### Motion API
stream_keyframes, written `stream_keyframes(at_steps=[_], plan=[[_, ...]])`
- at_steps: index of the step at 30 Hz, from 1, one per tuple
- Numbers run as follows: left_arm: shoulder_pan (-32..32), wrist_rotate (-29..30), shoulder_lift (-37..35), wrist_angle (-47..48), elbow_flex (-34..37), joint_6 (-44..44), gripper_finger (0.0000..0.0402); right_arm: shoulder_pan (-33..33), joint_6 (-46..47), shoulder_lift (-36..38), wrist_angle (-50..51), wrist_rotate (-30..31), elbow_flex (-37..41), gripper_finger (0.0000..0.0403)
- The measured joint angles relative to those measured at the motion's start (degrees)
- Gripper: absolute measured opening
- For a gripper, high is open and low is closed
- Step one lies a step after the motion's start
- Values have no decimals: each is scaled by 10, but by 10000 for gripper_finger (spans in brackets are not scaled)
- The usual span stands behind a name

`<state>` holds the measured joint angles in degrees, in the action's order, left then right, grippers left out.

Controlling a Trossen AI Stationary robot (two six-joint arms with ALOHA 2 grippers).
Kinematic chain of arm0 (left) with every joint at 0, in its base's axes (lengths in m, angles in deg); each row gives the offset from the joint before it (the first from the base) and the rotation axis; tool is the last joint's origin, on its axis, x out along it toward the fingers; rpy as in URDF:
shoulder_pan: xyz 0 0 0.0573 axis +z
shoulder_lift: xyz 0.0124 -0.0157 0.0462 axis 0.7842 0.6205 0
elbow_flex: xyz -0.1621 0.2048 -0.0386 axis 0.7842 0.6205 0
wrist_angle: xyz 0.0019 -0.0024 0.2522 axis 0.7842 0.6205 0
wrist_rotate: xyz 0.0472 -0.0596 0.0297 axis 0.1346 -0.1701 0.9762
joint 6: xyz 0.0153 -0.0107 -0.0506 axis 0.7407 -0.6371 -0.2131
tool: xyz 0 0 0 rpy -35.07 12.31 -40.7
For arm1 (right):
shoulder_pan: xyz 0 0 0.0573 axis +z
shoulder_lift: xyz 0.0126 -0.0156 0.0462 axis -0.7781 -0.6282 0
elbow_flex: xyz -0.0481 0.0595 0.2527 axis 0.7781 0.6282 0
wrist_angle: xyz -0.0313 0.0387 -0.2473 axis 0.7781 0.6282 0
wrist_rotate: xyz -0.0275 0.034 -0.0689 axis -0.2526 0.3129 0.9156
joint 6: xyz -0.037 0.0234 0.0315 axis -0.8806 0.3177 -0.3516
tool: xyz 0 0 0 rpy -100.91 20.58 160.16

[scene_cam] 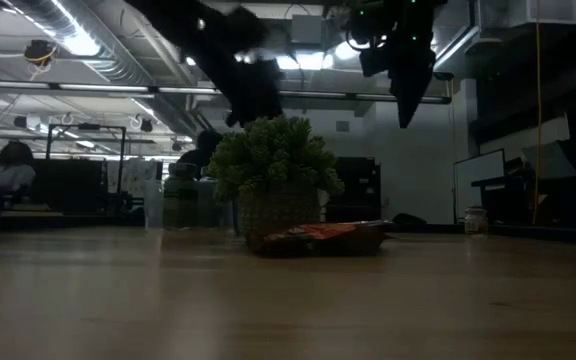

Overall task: Sort spices by type
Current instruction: Put the bottom left white bottled seasoning into the black transparent bin

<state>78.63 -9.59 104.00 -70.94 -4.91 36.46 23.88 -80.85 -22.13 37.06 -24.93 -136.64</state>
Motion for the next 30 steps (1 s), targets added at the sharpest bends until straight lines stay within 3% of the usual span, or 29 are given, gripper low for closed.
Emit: stream_keyframes(at_steps=[7,13,30], plan=[[52,1,144,148,-139,24,183,2,14,0,-49,3,1,266],[77,1,223,215,-189,29,183,1,20,0,-47,56,1,266],[82,1,261,203,-194,116,205,-28,15,0,-48,38,1,266]])
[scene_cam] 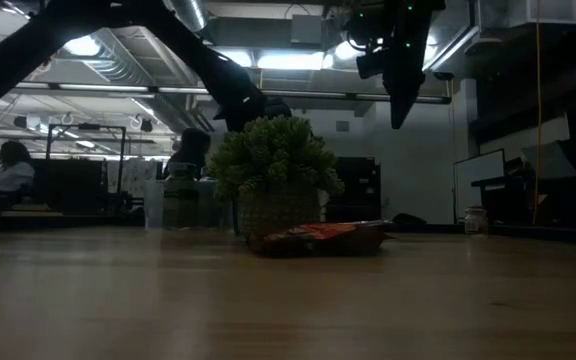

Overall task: Sort spices by type
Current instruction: Put the bottom left white bottled seasoning into the black transparent bin, then put the white bottled seasoning into the black transparent bin

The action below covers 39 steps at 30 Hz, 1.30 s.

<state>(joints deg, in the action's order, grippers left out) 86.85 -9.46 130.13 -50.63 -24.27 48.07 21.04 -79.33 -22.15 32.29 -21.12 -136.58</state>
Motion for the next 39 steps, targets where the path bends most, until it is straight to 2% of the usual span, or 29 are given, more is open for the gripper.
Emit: stream_keyframes(at_steps=[9,15,22,27,33,39], plan=[[-1,0,0,-6,0,-7,237,0,-8,0,4,0,0,266],[-1,0,-29,-5,0,-12,242,-18,-32,0,27,0,0,266],[-1,0,-95,1,0,-7,242,-92,-32,0,59,-18,3,266],[-1,0,-152,45,0,5,240,-159,-32,-1,51,-45,51,266],[-3,-1,-209,89,0,7,239,-232,-33,-1,-34,-12,136,266],[-5,-2,-240,95,0,6,239,-291,-27,-1,-100,-15,183,266]])
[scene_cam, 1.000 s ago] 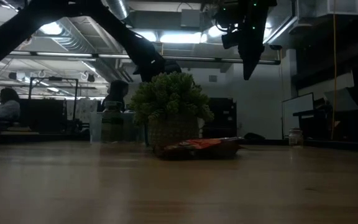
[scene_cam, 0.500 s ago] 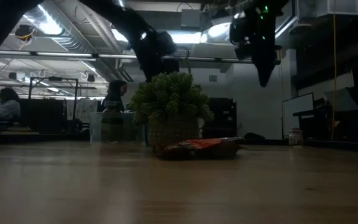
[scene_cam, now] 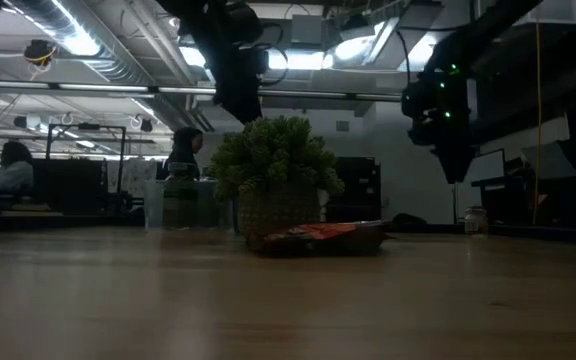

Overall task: Sort spices by type
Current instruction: Put the white bottled seasoning into the black transparent bin

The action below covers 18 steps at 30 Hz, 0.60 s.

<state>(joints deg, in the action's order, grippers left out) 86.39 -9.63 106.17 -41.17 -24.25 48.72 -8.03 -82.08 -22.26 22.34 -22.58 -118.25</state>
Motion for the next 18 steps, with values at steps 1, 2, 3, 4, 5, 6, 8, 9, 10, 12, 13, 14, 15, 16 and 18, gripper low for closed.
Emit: stream_keyframes(at_steps=[1,2,3,4,5,6,8,9,10,12,13,14,15,16,18], plan=[[0,0,0,1,0,-1,239,-8,7,0,-5,0,5,266],[0,0,0,1,0,-2,239,-15,14,0,-13,0,10,266],[0,0,0,1,0,-2,239,-21,25,0,-22,0,16,266],[0,0,0,1,0,-2,239,-28,33,0,-27,1,22,266],[0,0,1,1,0,-2,239,-34,44,0,-31,3,28,266],[-2,0,2,1,0,-3,239,-40,53,0,-38,2,34,266],[-3,0,5,1,0,-3,239,-48,58,0,-44,-1,44,266],[-3,0,5,2,0,-3,239,-51,58,0,-52,-9,49,266],[-5,0,5,2,0,-3,239,-52,58,-1,-60,-17,53,266],[-6,0,5,0,0,-3,239,-52,58,-1,-76,-21,61,266],[-7,0,5,1,0,-3,239,-52,58,-1,-80,-19,64,266],[-9,0,5,1,0,-3,239,-50,58,-1,-81,-15,66,266],[-10,0,5,1,0,-3,239,-50,58,-1,-82,-12,66,266],[-10,0,5,1,0,-3,239,-50,58,-2,-82,-10,66,266],[-13,0,5,1,0,-3,239,-51,58,-4,-82,-6,66,266]])
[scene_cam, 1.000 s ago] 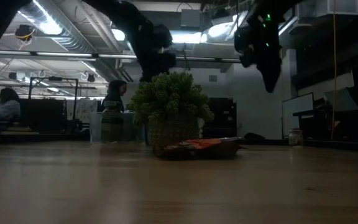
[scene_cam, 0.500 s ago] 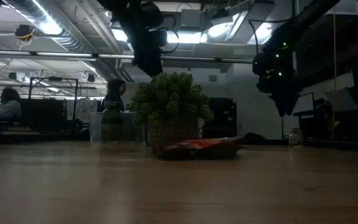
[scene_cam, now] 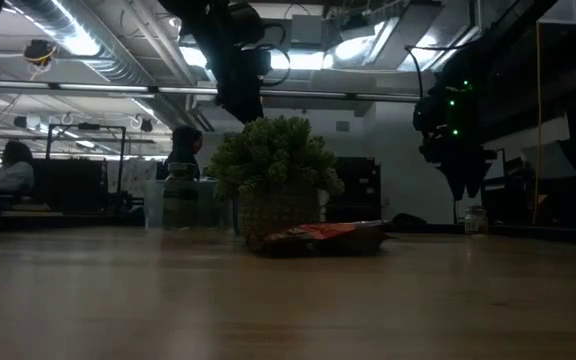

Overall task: Sort spices by type
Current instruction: Put the white bottled seasoning into the black transparent bin

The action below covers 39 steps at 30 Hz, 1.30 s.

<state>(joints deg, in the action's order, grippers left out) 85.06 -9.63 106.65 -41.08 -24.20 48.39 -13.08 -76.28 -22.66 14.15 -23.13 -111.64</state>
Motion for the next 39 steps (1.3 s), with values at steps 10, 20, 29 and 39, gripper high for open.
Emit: stream_keyframes(at_steps=[10,20,29,39], plan=[[-8,0,0,0,0,0,239,0,-31,-9,2,8,0,266],[-15,0,0,4,0,0,239,8,-91,-59,8,63,0,266],[-23,0,0,4,0,-4,239,-1,-93,-92,6,30,-1,206],[-28,0,-30,29,0,0,239,0,-108,-91,38,16,-1,191]])
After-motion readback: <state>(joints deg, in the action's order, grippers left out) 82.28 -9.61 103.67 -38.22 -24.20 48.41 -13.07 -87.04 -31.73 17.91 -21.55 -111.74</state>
